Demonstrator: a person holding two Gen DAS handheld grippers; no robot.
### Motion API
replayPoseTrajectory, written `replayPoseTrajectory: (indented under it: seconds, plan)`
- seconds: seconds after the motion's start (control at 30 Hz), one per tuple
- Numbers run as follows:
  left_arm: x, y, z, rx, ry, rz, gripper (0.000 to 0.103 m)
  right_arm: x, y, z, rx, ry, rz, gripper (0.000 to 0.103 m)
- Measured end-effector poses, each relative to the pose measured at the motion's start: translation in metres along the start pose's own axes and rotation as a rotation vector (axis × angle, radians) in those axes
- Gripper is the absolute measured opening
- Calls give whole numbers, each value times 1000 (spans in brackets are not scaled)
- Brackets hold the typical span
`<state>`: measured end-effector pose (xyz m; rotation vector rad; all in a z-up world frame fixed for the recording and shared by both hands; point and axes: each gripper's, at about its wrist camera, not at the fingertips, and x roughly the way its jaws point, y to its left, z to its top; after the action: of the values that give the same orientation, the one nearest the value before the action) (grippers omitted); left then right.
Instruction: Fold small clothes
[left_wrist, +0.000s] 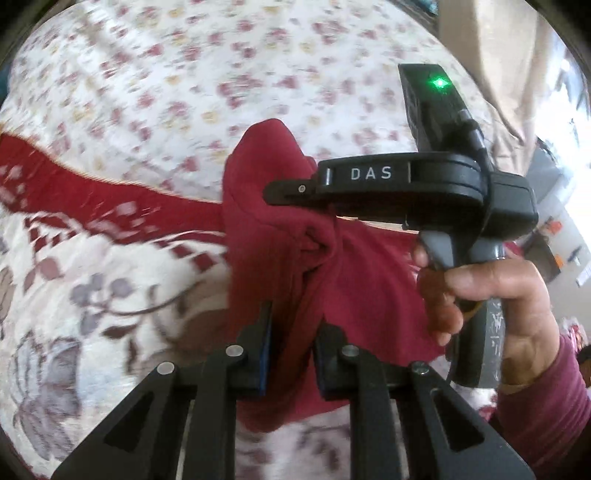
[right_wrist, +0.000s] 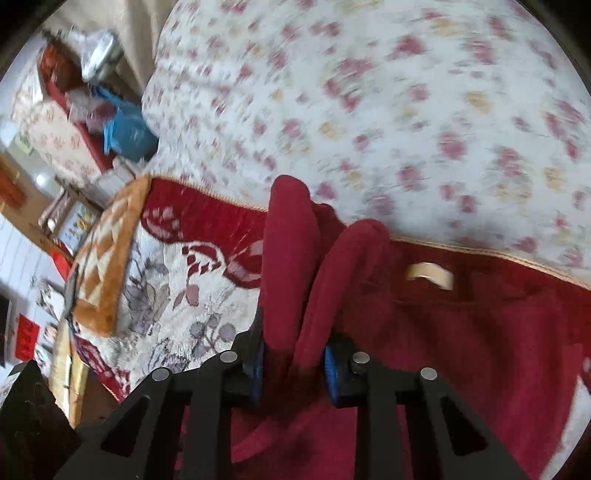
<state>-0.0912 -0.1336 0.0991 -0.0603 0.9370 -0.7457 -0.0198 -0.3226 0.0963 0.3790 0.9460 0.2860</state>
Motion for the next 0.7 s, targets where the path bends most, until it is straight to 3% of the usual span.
replayPoseTrajectory:
  seconds: [0.17,0.33,0.5,0.53,0.6,0.7]
  plan:
    - [32,-52,7,23,58,-40,18,-35,-52,-4,40,3,-57,27]
    - [76,-106,7,104,112,-34,18,-62,-114,-16,118,-16,-95,23]
    - [118,-135,1,121,167,-42,20,-51,-162,-32,211,13,-145,23]
    - [127,-138,-1,129,192,-42,22,-46,-169,-37,233,23,-137,24]
    - [130,-137,-4,130,208,-54,43,-47,-176,-45,259,6,-95,30]
    - [112,-125,-2,114,207,-73,61,-67,-177,-53,284,-29,-26,53]
